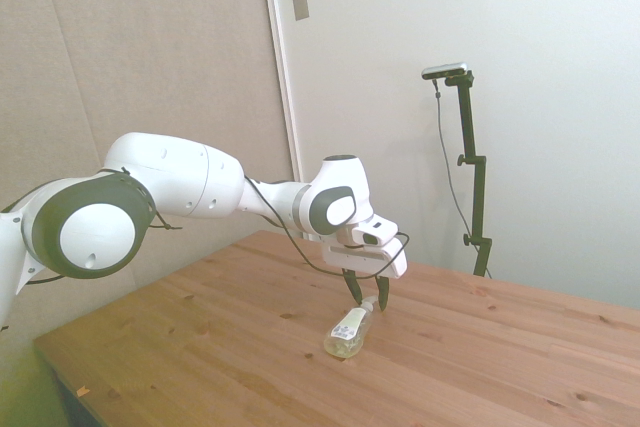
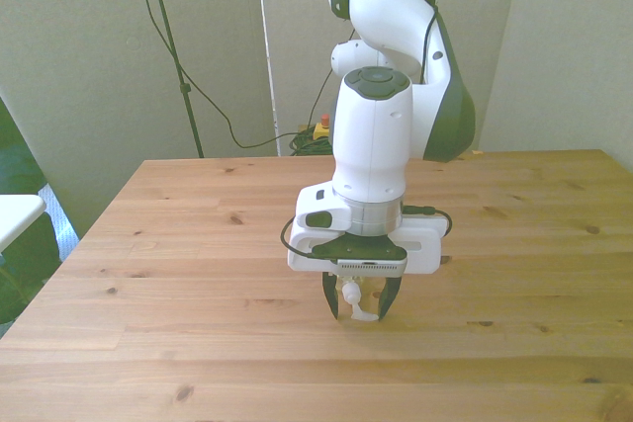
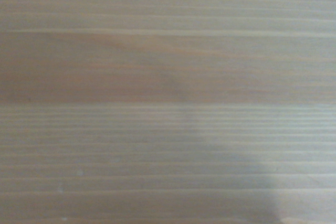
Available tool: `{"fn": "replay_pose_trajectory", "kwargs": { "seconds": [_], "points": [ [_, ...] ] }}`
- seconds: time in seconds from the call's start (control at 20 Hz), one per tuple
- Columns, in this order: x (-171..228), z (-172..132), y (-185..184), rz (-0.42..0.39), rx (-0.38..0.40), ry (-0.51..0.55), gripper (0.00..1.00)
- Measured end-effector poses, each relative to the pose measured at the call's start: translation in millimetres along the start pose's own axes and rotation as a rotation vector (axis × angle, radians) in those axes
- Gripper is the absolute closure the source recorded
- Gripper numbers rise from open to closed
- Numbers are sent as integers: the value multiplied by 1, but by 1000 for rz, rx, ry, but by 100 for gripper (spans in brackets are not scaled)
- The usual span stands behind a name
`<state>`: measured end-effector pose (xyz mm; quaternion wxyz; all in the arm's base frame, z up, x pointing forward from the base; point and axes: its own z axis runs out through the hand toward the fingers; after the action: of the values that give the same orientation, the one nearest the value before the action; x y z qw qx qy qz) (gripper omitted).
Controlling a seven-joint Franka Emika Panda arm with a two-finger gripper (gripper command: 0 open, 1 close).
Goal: Stand the sanitizer
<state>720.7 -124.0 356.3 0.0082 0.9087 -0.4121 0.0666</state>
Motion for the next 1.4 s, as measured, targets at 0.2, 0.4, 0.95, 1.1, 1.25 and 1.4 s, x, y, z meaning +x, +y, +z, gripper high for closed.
{"fn": "replay_pose_trajectory", "kwargs": {
  "seconds": [0.2,0.4,0.95,1.1,1.25,1.4],
  "points": [
    [1,0,2,3,2,-6,100],
    [3,1,5,3,7,-10,100],
    [2,-49,-12,234,129,134,100],
    [-12,-80,-23,329,202,231,100],
    [-33,-110,-28,392,283,358,100],
    [-51,-126,-23,446,347,495,100]
  ]
}}
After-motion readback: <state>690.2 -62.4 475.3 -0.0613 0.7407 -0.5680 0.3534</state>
